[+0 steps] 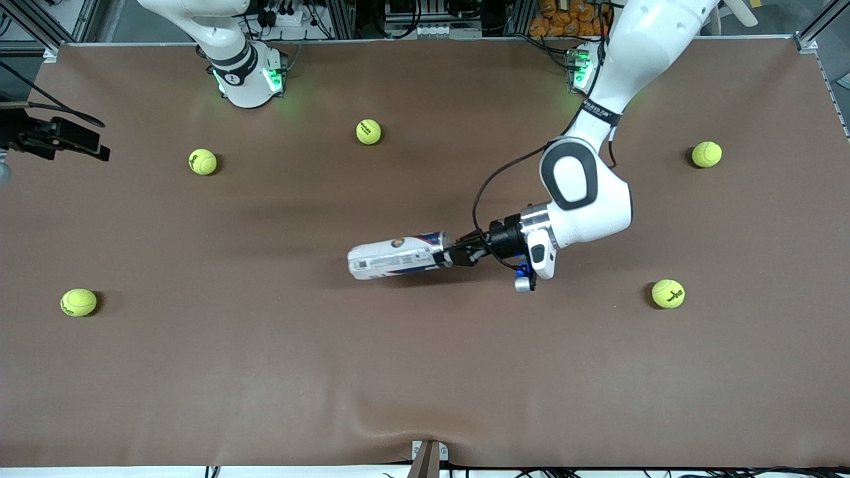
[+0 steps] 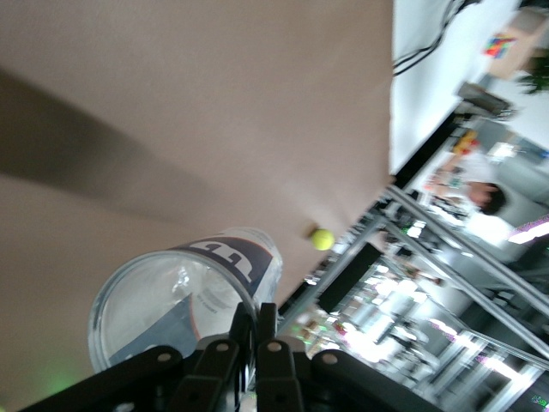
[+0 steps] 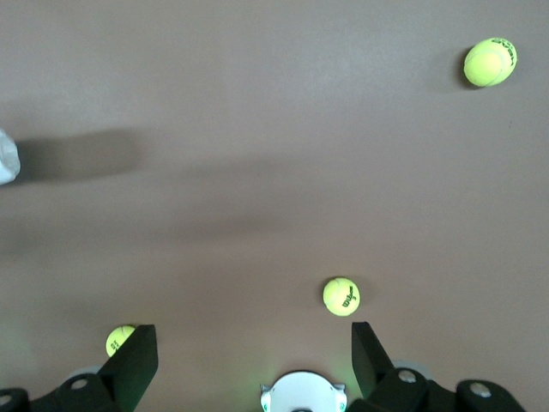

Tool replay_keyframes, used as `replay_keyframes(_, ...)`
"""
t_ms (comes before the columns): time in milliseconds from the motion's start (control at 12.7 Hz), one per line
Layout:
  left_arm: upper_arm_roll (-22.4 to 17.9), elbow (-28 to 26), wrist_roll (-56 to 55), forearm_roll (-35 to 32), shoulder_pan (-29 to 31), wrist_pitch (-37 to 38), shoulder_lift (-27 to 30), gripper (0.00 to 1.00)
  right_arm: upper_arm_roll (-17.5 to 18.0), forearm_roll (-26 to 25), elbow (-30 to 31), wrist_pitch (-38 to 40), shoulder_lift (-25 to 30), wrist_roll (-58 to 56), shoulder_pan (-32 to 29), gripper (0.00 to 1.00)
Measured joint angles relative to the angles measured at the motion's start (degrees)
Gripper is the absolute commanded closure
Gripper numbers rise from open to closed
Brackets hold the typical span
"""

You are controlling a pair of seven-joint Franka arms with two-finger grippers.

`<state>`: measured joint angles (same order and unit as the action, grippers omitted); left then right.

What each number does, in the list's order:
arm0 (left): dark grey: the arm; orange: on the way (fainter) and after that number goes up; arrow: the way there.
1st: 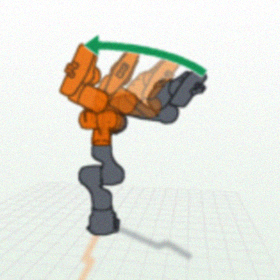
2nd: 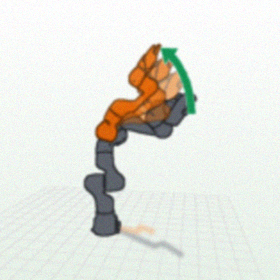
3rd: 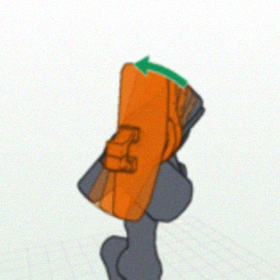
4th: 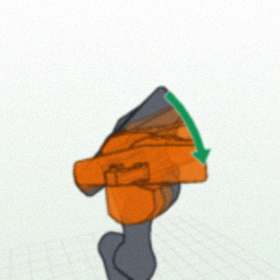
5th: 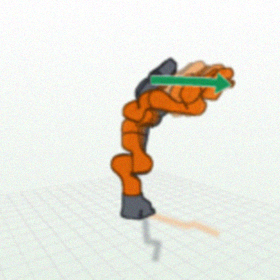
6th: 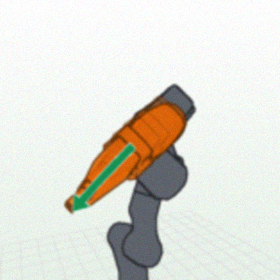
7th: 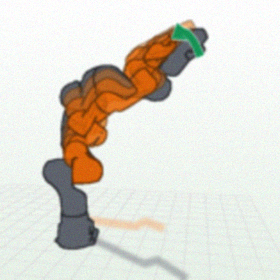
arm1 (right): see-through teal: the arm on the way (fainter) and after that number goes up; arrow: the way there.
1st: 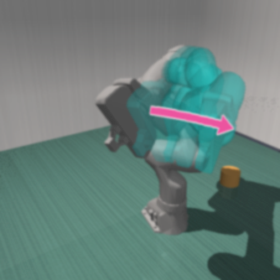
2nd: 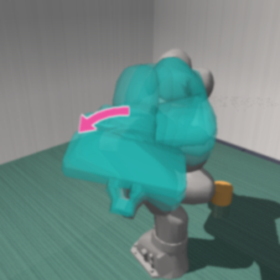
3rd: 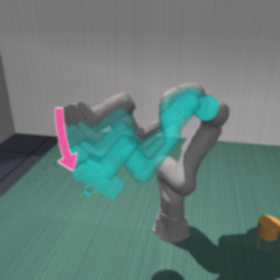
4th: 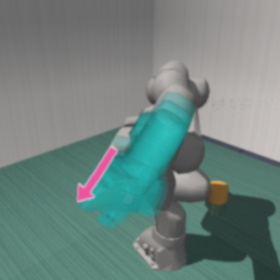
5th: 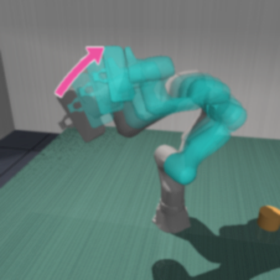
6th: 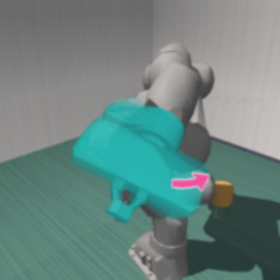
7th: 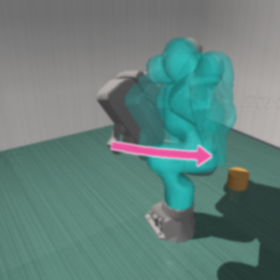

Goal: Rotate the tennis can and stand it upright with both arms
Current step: 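Rotate the can upright with the left gripper and lower it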

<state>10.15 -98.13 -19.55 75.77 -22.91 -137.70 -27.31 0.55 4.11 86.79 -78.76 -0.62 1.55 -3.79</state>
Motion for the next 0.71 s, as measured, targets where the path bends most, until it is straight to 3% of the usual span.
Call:
replay_keyframes(393, 0.3, 8.5, -35.7, -36.5, -6.0, 0.6, 0.3, 1.00, 0.2, -0.1, 0.2, -0.8, 0.2, 0.0, 0.0, 0.00)
replay_keyframes(708, 0.3, 13.7, -46.2, -61.1, -12.6, 10.8, -0.4, 1.00, 0.6, -1.2, 0.2, -1.2, 0.8, 0.0, 0.2, 0.00)
